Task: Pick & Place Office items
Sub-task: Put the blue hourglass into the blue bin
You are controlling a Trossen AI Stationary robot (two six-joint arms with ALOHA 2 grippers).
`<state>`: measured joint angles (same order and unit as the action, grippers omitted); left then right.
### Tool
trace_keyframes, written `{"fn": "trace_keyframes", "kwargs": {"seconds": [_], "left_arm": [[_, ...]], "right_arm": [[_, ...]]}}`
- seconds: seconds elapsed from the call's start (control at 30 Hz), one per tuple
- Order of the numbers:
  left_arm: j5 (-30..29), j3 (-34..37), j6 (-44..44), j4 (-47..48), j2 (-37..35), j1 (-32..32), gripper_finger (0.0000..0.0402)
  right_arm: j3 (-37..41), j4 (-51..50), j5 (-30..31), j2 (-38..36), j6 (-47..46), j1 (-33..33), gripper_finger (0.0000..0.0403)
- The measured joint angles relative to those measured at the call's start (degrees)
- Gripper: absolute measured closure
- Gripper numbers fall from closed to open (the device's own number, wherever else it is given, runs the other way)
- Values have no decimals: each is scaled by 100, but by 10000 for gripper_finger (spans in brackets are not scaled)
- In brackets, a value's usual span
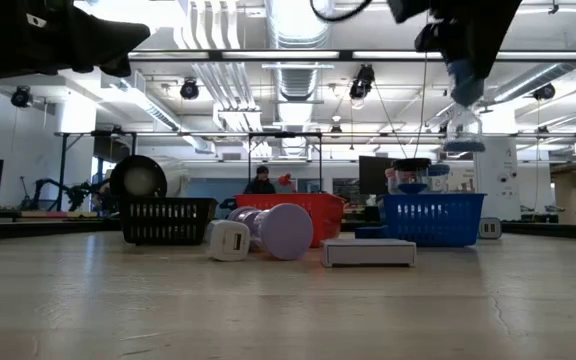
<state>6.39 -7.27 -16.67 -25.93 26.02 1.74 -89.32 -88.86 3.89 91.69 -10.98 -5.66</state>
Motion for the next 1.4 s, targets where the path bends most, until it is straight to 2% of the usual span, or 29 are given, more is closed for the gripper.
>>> {"fn": "trace_keyframes", "kwargs": {"seconds": [0.3, 0.8, 1.27, 1.4], "left_arm": [[0, 2, 99, -1, 0, -2, 374], [-2, 1, 77, 0, 0, -2, 378], [-17, 0, 77, 0, 0, -2, 380], [-17, 0, 77, 0, 0, -2, 380]], "right_arm": [[578, 665, 4, 231, 475, 447, 208], [1624, 1715, -107, 217, 572, 820, 208], [2167, 2154, -303, 206, 519, 943, 208], [2193, 2220, -302, 204, 533, 945, 191]]}}
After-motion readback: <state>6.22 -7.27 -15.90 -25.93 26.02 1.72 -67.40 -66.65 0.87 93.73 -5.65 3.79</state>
